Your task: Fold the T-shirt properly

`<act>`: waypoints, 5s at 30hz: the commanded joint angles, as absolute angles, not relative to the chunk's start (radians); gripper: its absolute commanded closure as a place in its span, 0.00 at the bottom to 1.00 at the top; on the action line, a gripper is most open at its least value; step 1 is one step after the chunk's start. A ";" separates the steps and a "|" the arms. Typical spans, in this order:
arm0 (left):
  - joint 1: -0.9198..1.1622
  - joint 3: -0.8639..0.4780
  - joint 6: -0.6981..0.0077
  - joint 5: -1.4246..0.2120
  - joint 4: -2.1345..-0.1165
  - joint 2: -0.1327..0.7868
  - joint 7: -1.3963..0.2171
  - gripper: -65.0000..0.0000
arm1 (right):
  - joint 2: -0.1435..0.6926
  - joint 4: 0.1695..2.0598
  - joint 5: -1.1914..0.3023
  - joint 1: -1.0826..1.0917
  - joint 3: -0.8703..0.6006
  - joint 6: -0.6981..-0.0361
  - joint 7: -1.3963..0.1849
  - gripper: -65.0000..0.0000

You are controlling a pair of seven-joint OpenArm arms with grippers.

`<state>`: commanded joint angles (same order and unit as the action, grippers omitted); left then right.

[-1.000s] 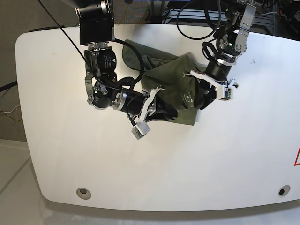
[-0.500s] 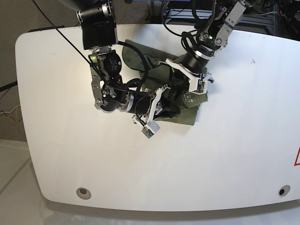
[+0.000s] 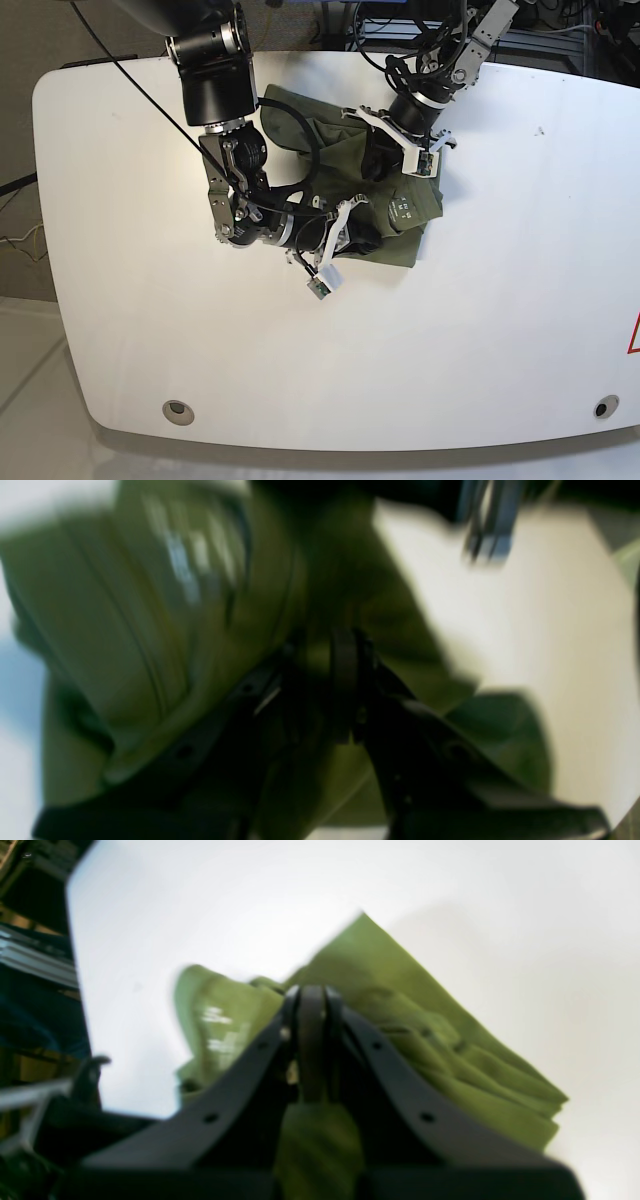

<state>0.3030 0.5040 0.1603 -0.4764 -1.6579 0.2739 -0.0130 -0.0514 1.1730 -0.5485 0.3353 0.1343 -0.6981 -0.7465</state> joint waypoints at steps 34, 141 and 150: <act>0.159 0.401 0.024 -0.476 -1.402 0.277 0.079 0.88 | 0.180 1.148 -0.556 0.101 0.127 -0.698 -0.513 0.98; 0.974 -0.627 -0.001 -0.475 -1.900 0.213 -0.071 0.89 | 0.289 1.520 0.236 -0.374 -1.133 -0.698 -0.568 0.98; 0.981 -0.671 -0.007 -0.475 -1.813 0.200 -0.271 0.89 | 0.274 1.294 0.450 -0.369 -1.307 -0.698 -0.412 0.98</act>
